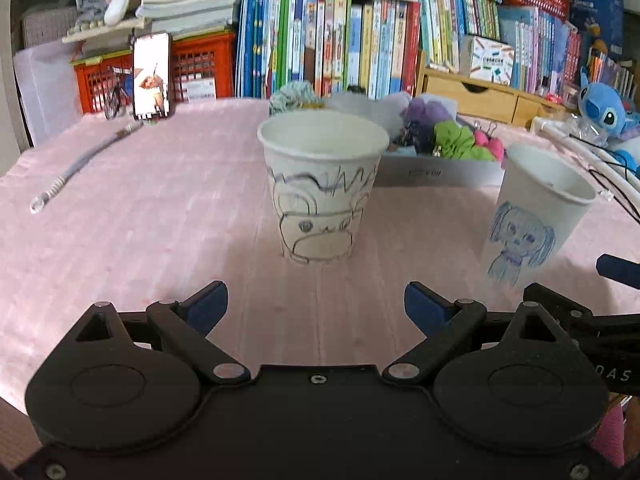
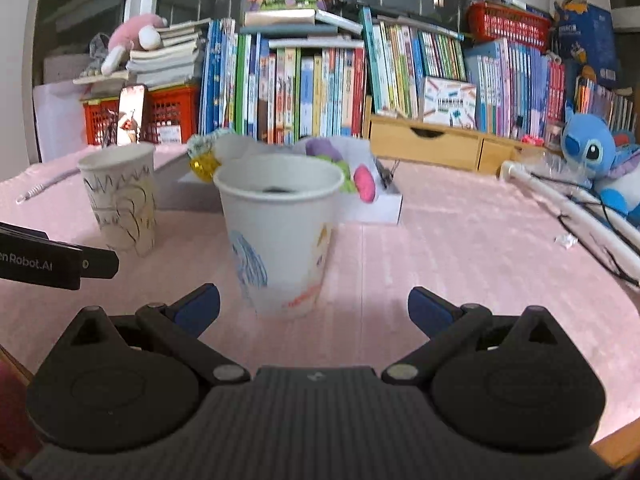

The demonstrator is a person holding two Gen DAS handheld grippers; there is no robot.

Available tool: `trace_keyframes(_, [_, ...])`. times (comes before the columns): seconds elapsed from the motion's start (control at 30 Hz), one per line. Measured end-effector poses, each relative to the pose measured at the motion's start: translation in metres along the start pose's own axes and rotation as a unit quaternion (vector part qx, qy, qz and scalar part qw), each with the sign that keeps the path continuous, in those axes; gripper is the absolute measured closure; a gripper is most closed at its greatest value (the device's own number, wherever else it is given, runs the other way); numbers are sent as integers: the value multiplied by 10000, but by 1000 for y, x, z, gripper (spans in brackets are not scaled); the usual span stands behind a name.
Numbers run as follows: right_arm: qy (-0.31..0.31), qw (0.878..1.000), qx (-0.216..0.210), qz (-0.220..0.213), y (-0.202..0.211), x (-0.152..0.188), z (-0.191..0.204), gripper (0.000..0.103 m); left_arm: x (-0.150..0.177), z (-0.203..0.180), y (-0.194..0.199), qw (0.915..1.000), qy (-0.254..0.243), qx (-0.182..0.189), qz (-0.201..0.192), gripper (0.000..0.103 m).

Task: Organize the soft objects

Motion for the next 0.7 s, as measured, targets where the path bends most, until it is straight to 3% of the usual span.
trace_keyframes(0.1, [-56,9998,0,174,-7,5,-1,0,4,1,-10,9998,85,14,189,8])
trace_keyframes(0.27, [-64,9993,4,360,-15,11,-1,0,4,1,-14,9998,-14,-72,175,7])
trace_keyframes(0.7, [-151,9987,-127,474,-20,11,-4,0,4,-5,-19,9995,-192,-149,201,0])
Point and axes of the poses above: each gripper's, at about its wrist camera, not at the fingertips, and y roughly against the way its jaws point, z to its left, x to its underside, the point moved 8 cm from there along -y, roughly the way its jaws point, and after that the axes turned 14 degrees about z, right-handed, at the moved point
